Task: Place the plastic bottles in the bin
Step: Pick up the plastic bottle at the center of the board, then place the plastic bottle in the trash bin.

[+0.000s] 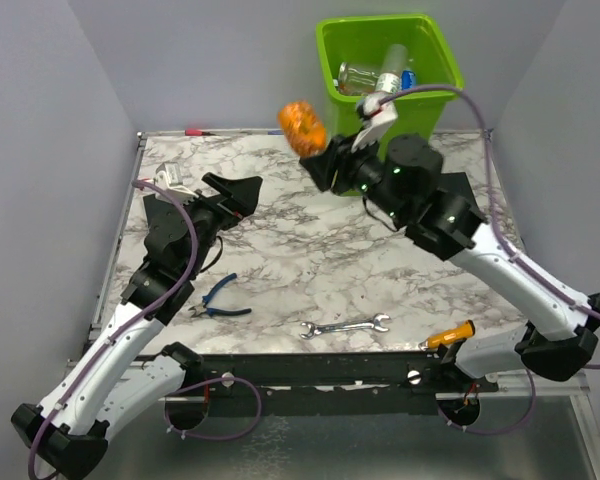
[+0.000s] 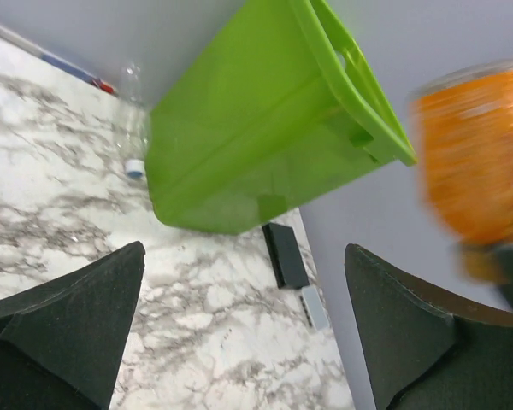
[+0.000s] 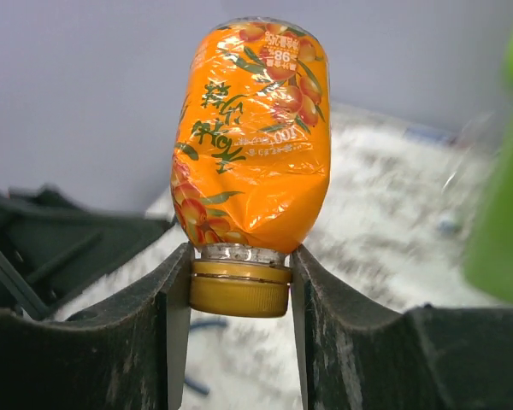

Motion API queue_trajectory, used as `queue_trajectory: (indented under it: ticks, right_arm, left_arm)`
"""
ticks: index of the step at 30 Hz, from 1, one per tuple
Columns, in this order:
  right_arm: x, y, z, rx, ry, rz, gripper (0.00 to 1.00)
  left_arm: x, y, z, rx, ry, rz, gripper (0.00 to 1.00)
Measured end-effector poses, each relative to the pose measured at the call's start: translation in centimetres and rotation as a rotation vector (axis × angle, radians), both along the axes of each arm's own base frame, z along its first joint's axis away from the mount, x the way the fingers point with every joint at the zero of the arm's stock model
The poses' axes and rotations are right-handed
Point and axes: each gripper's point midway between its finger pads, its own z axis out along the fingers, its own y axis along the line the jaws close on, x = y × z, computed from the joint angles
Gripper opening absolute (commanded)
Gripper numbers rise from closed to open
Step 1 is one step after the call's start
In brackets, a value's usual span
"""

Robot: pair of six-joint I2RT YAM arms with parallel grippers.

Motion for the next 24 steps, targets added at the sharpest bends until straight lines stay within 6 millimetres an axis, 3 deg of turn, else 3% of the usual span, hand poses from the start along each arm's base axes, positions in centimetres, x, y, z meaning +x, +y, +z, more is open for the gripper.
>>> queue_trajectory:
  ticks: [3, 5, 7, 9, 12, 15, 20, 24]
  right_arm:
    - [0.9, -3.4, 8.8, 0.051, -0.178, -0.124, 0.0]
    - [1.1, -6.0, 13.4, 0.083, -0.268, -0.206, 0.0]
    - [1.2, -8.4, 17.0, 0.108, -0.342, -0.286, 0.0]
    - [1.7, -10.4, 19.0, 0.113, -0.386, -0.364, 0.0]
    - [4.0, -12.6, 20.5, 0.111, -0.415, -0.461, 0.0]
    - [8.3, -15.4, 20.6, 0.114, -0.403, -0.571, 0.0]
    - [15.3, -18.6, 18.2, 0.099, -0.345, -0.7, 0.0]
    - [18.4, -19.4, 15.8, 0.09, -0.302, -0.711, 0.0]
  left_arm:
    - [0.0, 1.0, 0.8, 0.025, -0.023, 0.045, 0.99]
    - [0.1, 1.4, 0.5, 0.039, -0.018, 0.066, 0.99]
    - [0.3, 1.7, -0.2, 0.058, 0.0, 0.081, 0.99]
    - [0.4, 1.9, -1.3, 0.082, 0.019, 0.095, 0.99]
    - [0.5, 2.4, -2.9, 0.13, 0.05, 0.115, 0.99]
    - [0.5, 2.8, -3.8, 0.161, 0.063, 0.127, 0.99]
    - [0.2, 3.7, -4.5, 0.187, 0.069, 0.16, 0.99]
    - [0.2, 4.2, -5.3, 0.211, 0.077, 0.179, 0.99]
